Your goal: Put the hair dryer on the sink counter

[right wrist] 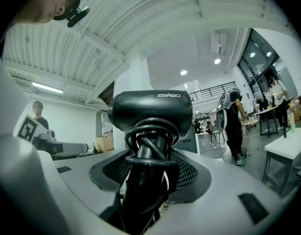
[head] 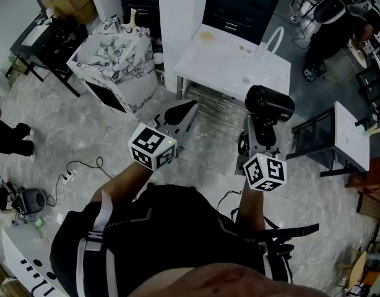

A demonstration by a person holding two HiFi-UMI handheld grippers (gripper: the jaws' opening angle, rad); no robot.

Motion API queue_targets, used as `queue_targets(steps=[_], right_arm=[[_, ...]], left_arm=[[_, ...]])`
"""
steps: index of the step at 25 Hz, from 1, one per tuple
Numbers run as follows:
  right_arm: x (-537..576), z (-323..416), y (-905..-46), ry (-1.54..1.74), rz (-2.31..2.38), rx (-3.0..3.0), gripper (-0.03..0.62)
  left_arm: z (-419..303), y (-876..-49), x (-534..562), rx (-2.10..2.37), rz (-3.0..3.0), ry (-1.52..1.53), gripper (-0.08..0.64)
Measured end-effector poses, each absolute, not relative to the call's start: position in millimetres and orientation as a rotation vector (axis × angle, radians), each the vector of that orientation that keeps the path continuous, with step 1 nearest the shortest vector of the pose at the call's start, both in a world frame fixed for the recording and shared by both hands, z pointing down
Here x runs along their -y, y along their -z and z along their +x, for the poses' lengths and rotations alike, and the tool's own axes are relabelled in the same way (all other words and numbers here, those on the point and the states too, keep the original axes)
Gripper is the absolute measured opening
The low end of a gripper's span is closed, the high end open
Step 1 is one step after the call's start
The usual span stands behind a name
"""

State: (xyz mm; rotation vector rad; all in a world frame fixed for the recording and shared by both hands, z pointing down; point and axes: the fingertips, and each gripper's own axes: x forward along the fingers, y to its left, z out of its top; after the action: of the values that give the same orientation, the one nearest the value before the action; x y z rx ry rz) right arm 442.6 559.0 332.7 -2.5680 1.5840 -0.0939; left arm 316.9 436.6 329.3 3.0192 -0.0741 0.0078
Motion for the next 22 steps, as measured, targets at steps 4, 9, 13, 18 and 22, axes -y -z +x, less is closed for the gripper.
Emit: queue_targets(steps=[4,9,13,18,22], right_arm=[[-557.1,437.5,-330.4,0.091,-2.587,-1.593,0.245],[-554.4,430.8,-330.1,0.09,-2.59,-1.589,0.244],[-552.2,425.6,-327.7,0.087,-2.587,-1.594,0.245],[-553.3,423.8,-322.5,0.063,-2.592,-1.592,0.245],[-551.0,420.9,-319.0,0.057,-2.587,-1.591,0.245]], left_arm=[[307.9,-326.2,-434.8,0.087,3.024,0.011,0.002],[298.9,-319.8,-427.5,0.143,3.041,0.042,0.002],[295.0,-317.0,-427.8,0.137,3.04,0.041,0.002],[291.7,-317.8,-428.4,0.138,3.037,0.032,0.002],[287.9,-315.1,-427.7,0.136,3.04,0.035,0.002]])
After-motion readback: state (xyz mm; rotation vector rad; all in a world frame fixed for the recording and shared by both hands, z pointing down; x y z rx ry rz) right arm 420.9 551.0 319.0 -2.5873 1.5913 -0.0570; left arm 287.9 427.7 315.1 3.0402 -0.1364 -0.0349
